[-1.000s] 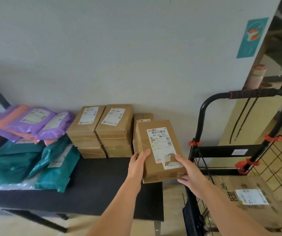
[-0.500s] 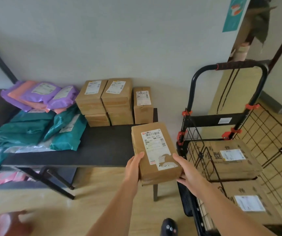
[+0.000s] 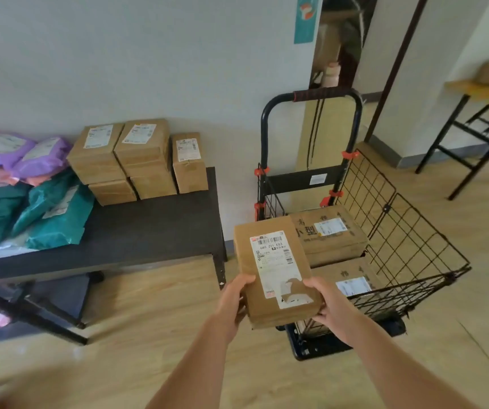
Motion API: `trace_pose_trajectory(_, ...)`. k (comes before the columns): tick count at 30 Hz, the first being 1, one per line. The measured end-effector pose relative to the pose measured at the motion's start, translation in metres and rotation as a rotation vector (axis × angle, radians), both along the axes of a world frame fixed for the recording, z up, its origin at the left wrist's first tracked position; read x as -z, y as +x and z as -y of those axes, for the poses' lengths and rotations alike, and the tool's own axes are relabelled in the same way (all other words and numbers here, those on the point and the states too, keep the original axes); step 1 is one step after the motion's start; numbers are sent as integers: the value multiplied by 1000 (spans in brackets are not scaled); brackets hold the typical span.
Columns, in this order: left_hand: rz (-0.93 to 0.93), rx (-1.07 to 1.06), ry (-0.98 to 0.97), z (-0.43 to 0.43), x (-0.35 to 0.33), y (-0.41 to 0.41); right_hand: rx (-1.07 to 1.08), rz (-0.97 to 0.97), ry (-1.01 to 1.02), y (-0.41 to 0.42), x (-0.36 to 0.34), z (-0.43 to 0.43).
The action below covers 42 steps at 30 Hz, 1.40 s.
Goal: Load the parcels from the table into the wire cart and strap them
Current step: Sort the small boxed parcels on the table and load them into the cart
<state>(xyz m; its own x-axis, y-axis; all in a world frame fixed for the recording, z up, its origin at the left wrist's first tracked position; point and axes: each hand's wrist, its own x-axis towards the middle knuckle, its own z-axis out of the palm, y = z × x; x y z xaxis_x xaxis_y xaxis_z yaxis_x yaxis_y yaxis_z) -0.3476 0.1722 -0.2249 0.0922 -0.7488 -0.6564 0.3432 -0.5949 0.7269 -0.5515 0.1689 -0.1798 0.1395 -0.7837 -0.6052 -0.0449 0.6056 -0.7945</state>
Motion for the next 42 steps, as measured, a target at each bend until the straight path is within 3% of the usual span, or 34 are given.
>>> trace_pose_trajectory(9,-28,183,12,26,3,-111,139,-7,51,-122,18,5)
trace_pose_trajectory(18,-68,179,44,64,6,-274,228,-41,45,-284,33,49)
trace_pose_trajectory(24,-96,121,78,90,14,-354,152,-149,-16,-358,36,92)
trace_pose_trajectory(38,-68,67,41,225,38,-388,38,-304,-118,-375,66,241)
trace_pose_trajectory(42,73,110,91,264,69,-384,-47,-381,-25,-367,95,286)
